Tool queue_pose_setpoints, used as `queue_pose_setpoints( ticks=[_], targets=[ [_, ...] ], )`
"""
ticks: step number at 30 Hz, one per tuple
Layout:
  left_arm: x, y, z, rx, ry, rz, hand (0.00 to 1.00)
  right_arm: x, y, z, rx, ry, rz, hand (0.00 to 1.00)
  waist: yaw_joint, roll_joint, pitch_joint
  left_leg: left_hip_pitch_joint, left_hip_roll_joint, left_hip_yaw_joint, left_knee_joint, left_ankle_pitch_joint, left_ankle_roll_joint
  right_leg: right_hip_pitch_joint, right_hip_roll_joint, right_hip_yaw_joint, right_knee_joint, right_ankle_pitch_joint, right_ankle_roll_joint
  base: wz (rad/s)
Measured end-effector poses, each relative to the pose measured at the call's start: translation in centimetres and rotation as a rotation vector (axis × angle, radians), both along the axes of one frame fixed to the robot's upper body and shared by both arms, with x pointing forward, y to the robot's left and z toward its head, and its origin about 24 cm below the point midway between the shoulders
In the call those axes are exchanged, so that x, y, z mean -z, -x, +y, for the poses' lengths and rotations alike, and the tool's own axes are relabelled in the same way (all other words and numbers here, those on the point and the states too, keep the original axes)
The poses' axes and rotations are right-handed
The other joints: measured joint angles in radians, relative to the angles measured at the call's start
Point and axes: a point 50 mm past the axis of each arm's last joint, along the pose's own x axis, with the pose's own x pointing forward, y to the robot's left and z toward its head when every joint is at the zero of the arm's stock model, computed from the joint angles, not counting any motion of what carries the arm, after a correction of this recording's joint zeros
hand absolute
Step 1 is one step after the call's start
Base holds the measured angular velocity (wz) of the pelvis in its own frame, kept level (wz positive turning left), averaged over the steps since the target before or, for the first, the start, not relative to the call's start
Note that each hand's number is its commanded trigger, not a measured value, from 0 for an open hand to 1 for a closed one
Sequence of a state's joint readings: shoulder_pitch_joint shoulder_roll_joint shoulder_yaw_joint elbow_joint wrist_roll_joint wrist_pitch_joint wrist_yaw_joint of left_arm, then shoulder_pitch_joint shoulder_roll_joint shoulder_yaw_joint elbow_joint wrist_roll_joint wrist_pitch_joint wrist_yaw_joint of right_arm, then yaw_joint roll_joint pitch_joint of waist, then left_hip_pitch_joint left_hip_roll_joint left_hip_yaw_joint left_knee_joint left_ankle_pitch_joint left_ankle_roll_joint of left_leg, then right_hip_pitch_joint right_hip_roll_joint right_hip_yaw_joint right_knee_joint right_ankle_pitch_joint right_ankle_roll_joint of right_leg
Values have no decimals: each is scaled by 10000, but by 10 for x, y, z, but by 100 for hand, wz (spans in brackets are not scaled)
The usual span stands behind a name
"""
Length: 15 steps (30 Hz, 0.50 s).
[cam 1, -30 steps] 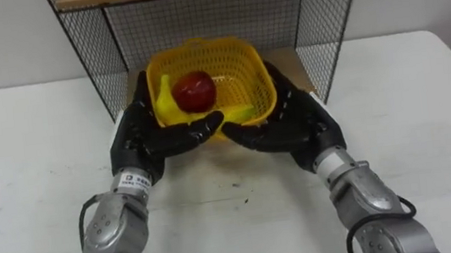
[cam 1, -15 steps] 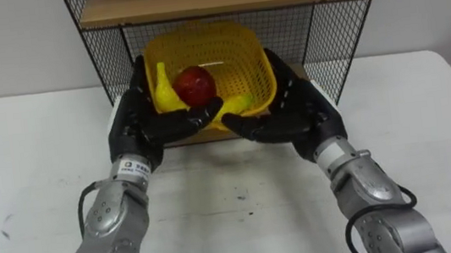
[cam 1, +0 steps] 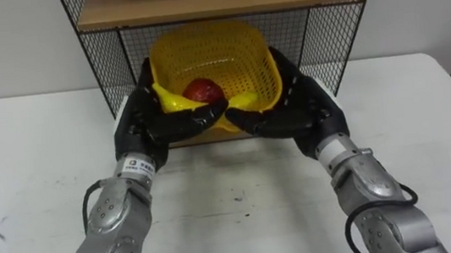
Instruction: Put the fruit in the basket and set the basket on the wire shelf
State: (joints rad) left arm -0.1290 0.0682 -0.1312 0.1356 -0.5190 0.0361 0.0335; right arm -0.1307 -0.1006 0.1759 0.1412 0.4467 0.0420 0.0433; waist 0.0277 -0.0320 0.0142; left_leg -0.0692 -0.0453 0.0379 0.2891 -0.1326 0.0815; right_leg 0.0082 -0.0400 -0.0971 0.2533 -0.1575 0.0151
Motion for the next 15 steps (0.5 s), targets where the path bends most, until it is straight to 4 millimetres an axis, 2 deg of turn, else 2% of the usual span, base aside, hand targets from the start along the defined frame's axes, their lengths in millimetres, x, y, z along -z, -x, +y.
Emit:
queue_pose_setpoints(
  ticks=[2,5,9,15],
  targets=[
    [2,-4,0,-25,-51,120,0,-2,-2,0,9,95,-56,0,0,-8,34,94,19,12,-23,0,0,130,28,21,-141,70,12,-6],
    [4,-10,-2,22,-130,315,0,-1,-3,0,121,-128,57,0,-11,-3,43,179,35,24,-78,-23,-43,284,52,27,-386,162,93,-3],
    [13,-16,-5,105,-200,888,0,0,-9,2,336,-168,368,0,16,-11,66,121,31,22,-40,-28,-41,253,49,19,-389,168,97,0],
    [16,-26,-10,264,-222,1480,0,0,-27,5,561,-277,819,0,4,146,153,63,31,4,-1,-5,10,216,55,7,-372,205,37,2]
  ],
)
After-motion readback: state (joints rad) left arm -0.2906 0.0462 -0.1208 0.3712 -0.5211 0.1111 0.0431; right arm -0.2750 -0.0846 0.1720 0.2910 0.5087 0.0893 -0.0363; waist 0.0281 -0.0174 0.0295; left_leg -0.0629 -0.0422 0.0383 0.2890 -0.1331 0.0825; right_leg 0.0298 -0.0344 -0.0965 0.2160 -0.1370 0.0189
